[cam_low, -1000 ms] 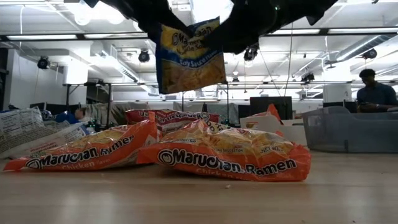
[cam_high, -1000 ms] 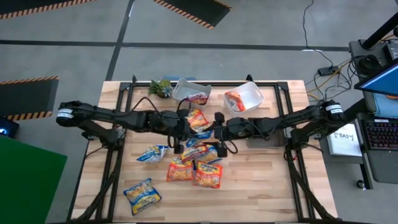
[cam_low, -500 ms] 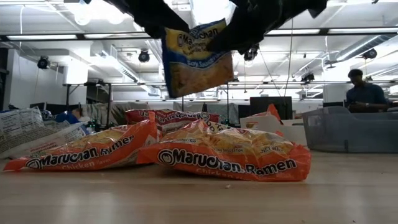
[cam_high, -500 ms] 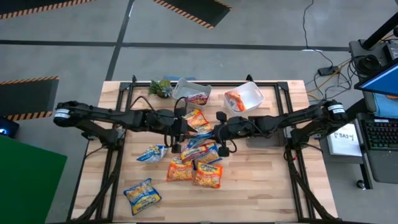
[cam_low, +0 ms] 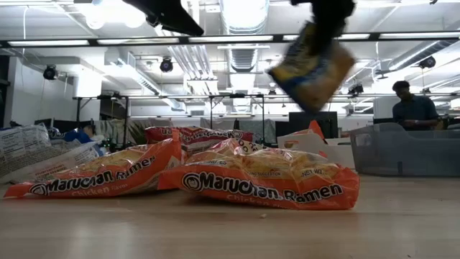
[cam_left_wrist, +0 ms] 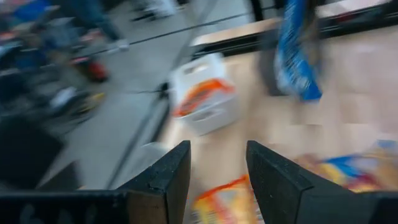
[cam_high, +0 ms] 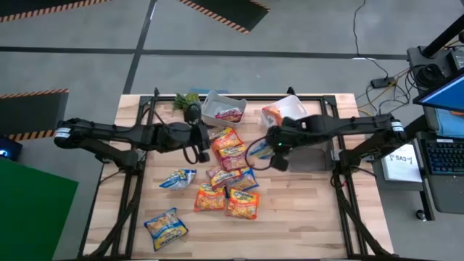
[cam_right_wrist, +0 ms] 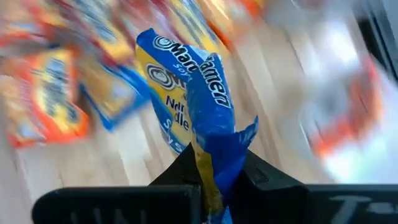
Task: Sort Maruchan noodles
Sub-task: Put the blue noodle pack into the black bin
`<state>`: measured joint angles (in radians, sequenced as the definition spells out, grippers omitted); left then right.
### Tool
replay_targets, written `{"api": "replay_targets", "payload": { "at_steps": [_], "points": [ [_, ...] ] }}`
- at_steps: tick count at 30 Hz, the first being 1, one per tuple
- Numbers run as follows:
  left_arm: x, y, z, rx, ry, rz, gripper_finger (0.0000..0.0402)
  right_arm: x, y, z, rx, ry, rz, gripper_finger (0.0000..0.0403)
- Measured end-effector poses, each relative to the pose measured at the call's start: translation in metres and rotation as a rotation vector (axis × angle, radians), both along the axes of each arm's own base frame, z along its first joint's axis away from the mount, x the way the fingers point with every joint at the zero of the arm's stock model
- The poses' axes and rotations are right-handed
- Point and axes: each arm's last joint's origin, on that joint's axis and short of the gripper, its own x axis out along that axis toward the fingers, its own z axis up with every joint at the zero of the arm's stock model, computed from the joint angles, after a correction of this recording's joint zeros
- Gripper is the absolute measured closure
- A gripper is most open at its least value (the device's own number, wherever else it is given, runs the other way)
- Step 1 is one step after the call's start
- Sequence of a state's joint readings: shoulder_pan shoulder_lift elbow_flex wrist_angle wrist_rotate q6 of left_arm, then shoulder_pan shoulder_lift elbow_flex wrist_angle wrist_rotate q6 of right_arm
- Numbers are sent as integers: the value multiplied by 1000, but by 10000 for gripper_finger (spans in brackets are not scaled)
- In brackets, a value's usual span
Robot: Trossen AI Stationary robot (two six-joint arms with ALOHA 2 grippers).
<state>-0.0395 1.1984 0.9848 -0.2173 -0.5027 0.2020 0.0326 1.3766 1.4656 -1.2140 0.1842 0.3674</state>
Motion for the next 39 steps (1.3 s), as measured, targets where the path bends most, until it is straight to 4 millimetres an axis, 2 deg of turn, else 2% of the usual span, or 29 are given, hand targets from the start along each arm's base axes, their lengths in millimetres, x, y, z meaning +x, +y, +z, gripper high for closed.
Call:
{"api": "replay_targets", "payload": {
  "at_steps": [6,12,24,31,39],
  "points": [
    [-2,5,1,87,-6,199,262,-33,-14,2,91,246,-440,379],
    [-2,6,0,84,-10,218,262,-43,-20,-2,308,261,-662,379],
    [4,5,-12,81,42,221,262,-46,-36,-4,437,269,-843,380],
    [3,6,-12,84,57,219,262,-50,-55,-8,450,273,-891,380],
    [3,6,-14,80,68,221,262,-73,-71,-14,504,277,-903,380]
  ]
}}
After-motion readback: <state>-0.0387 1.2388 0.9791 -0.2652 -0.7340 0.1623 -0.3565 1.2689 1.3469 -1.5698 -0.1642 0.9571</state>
